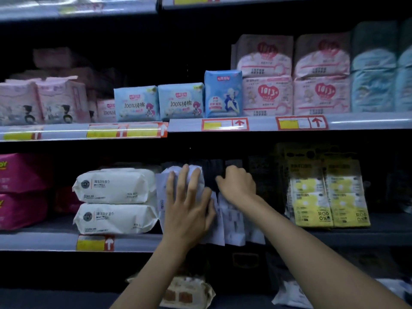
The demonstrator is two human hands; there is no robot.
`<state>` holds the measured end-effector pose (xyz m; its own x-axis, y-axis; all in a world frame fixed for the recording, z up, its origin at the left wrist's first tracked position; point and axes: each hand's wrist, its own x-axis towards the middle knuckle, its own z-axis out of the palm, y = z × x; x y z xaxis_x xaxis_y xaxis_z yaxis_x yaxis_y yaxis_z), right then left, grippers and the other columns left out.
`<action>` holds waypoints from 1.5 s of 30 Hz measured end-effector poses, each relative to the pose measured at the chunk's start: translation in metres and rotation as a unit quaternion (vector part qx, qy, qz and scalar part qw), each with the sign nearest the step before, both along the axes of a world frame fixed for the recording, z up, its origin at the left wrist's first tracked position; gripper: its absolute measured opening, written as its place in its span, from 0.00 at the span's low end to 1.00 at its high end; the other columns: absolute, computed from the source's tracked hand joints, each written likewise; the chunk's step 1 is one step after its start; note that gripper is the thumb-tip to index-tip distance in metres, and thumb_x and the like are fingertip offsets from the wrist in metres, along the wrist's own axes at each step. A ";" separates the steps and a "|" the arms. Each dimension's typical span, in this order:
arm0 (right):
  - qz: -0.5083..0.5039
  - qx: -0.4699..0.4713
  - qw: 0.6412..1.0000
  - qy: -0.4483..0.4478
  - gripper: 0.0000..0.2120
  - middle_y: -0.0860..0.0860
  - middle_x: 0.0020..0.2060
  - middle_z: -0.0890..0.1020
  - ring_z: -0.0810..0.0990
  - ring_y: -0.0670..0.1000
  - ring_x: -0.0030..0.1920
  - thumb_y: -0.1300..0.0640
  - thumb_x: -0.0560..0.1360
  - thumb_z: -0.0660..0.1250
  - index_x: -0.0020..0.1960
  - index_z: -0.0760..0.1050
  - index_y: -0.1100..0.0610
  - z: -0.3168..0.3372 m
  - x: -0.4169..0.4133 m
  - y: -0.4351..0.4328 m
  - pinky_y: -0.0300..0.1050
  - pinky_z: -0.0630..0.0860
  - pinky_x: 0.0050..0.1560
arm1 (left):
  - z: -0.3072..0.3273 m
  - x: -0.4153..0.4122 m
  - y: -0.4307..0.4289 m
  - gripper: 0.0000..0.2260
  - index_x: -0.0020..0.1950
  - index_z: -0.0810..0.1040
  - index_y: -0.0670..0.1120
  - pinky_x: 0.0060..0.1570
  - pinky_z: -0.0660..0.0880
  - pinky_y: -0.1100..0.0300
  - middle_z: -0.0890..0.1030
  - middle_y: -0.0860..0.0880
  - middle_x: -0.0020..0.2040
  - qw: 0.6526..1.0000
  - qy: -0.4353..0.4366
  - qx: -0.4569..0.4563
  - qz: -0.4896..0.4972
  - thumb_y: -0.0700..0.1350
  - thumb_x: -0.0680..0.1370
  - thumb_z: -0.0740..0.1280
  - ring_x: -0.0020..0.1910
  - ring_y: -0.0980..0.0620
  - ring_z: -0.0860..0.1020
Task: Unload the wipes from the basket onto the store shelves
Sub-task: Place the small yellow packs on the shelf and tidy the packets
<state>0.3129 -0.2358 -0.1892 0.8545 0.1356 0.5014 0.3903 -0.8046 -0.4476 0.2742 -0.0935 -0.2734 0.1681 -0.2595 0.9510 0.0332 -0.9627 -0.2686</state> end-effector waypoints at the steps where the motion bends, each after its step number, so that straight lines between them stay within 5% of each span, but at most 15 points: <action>1: -0.010 -0.022 0.999 0.031 0.13 0.57 0.51 0.81 0.81 0.61 0.56 0.48 0.82 0.62 0.50 0.77 0.57 0.006 0.007 0.006 0.46 0.73 0.44 | -0.002 0.006 0.002 0.11 0.51 0.85 0.45 0.76 0.59 0.30 0.66 0.39 0.75 1.000 -0.016 0.000 -0.008 0.50 0.79 0.67 0.78 0.33 0.64; 5: -0.051 -0.051 0.990 0.121 0.18 0.55 0.66 0.80 0.78 0.58 0.67 0.47 0.82 0.59 0.66 0.79 0.54 0.013 0.028 0.022 0.46 0.74 0.60 | -0.006 0.016 0.006 0.12 0.47 0.85 0.45 0.78 0.58 0.35 0.67 0.41 0.75 0.997 -0.063 -0.001 -0.035 0.50 0.79 0.64 0.77 0.35 0.66; 10: -0.037 -0.022 0.994 0.105 0.16 0.57 0.68 0.78 0.78 0.59 0.67 0.58 0.81 0.63 0.68 0.77 0.57 0.009 0.039 0.028 0.49 0.77 0.59 | -0.007 0.017 0.007 0.11 0.45 0.84 0.46 0.77 0.60 0.34 0.68 0.41 0.75 0.996 -0.082 0.006 -0.038 0.49 0.77 0.64 0.77 0.35 0.67; 18: 0.064 -0.035 0.990 0.119 0.18 0.60 0.69 0.76 0.77 0.61 0.67 0.55 0.83 0.58 0.71 0.74 0.56 0.013 0.040 0.025 0.53 0.75 0.66 | -0.008 0.018 0.006 0.11 0.45 0.85 0.45 0.76 0.60 0.33 0.68 0.41 0.74 0.995 -0.091 0.005 -0.042 0.49 0.77 0.64 0.77 0.35 0.67; 23: 0.014 0.052 0.996 0.072 0.08 0.57 0.45 0.78 0.76 0.58 0.44 0.58 0.82 0.60 0.47 0.75 0.59 0.003 0.039 -0.005 0.44 0.71 0.43 | -0.009 0.019 0.007 0.12 0.45 0.85 0.44 0.76 0.60 0.31 0.68 0.40 0.74 0.994 -0.097 0.014 -0.051 0.47 0.77 0.64 0.77 0.35 0.68; 26: -0.003 0.073 0.996 0.052 0.03 0.56 0.41 0.77 0.76 0.57 0.43 0.60 0.80 0.63 0.48 0.69 0.57 -0.002 0.041 -0.011 0.43 0.70 0.38 | -0.009 0.020 0.006 0.13 0.45 0.85 0.44 0.75 0.61 0.30 0.68 0.40 0.74 0.993 -0.101 0.013 -0.053 0.47 0.78 0.63 0.76 0.35 0.69; 33: 0.054 0.087 0.990 0.099 0.13 0.53 0.36 0.71 0.72 0.54 0.36 0.61 0.79 0.62 0.36 0.65 0.56 -0.005 0.037 0.002 0.44 0.64 0.29 | -0.009 0.021 0.007 0.13 0.45 0.84 0.43 0.75 0.61 0.30 0.68 0.40 0.74 0.993 -0.108 0.019 -0.041 0.47 0.79 0.62 0.76 0.34 0.69; 37: 0.059 0.149 0.975 0.151 0.08 0.60 0.50 0.79 0.79 0.58 0.47 0.60 0.81 0.60 0.50 0.76 0.64 0.008 0.035 -0.004 0.44 0.72 0.43 | -0.009 0.022 0.007 0.13 0.45 0.83 0.43 0.75 0.61 0.30 0.68 0.39 0.74 0.993 -0.108 0.021 -0.032 0.48 0.79 0.62 0.76 0.34 0.69; 40: 0.073 0.206 0.961 0.169 0.17 0.63 0.61 0.79 0.79 0.61 0.58 0.62 0.82 0.59 0.67 0.74 0.68 0.024 0.034 -0.024 0.46 0.73 0.53 | -0.010 0.021 0.008 0.13 0.44 0.83 0.43 0.74 0.61 0.29 0.68 0.39 0.73 0.993 -0.109 0.021 -0.032 0.47 0.79 0.62 0.75 0.33 0.70; 45: 0.069 0.230 0.971 0.012 0.16 0.53 0.58 0.81 0.82 0.55 0.55 0.60 0.82 0.59 0.68 0.74 0.54 -0.012 -0.004 -0.071 0.51 0.80 0.52 | -0.010 0.022 0.009 0.12 0.44 0.83 0.42 0.74 0.62 0.29 0.68 0.39 0.73 0.993 -0.113 0.022 -0.031 0.47 0.79 0.63 0.75 0.33 0.71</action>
<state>0.3087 -0.3070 -0.2012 0.8560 0.0165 0.5167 0.4659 -0.4579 -0.7572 0.2964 -0.0844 -0.2833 -0.0658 -0.3054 0.9500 0.0384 -0.9521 -0.3034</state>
